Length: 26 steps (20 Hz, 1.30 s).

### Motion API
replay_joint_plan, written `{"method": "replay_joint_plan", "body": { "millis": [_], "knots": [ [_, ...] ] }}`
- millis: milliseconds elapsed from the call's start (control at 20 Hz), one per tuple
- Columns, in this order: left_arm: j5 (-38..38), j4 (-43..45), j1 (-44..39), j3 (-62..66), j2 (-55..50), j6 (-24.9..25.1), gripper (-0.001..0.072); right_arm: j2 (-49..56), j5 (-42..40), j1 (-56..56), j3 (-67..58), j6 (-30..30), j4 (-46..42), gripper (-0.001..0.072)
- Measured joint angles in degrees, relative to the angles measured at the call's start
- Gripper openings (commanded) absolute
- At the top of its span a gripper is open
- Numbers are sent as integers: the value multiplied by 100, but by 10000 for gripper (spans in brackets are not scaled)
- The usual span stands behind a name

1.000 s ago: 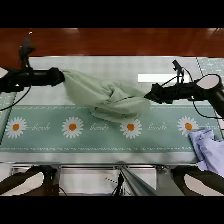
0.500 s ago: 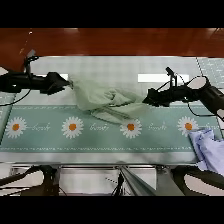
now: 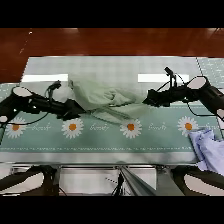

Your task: Fold the shirts.

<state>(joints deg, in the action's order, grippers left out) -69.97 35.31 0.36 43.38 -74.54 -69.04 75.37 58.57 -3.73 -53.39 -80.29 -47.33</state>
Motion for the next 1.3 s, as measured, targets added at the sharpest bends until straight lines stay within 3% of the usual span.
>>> {"method": "replay_joint_plan", "body": {
  "millis": [250,650,700,750,800,950,1000,1050,1300],
  "knots": [
    [909,-538,-793,-166,-348,-20,578,0,9,0,0,24,-105,34],
    [1215,-1093,-1067,-4,-1113,-28,574,0,7,0,0,83,-278,34],
    [1224,-1106,-1073,79,-1209,-28,469,0,2,0,0,94,-284,34],
    [1226,-1132,-1073,186,-1318,-39,299,0,0,0,0,101,-286,34],
    [1241,-1143,-1078,291,-1419,-46,246,0,0,0,0,109,-289,34],
    [1257,-1176,-1097,616,-1727,-190,214,0,-7,0,0,122,-297,34],
    [1252,-1176,-1104,697,-1812,-240,63,0,-9,0,0,125,-299,34],
    [1246,-1176,-1113,765,-1888,-267,23,0,-17,0,0,127,-299,34],
    [1038,-1178,-1108,951,-2033,-146,20,0,-39,0,0,136,-299,34]
  ]
}}
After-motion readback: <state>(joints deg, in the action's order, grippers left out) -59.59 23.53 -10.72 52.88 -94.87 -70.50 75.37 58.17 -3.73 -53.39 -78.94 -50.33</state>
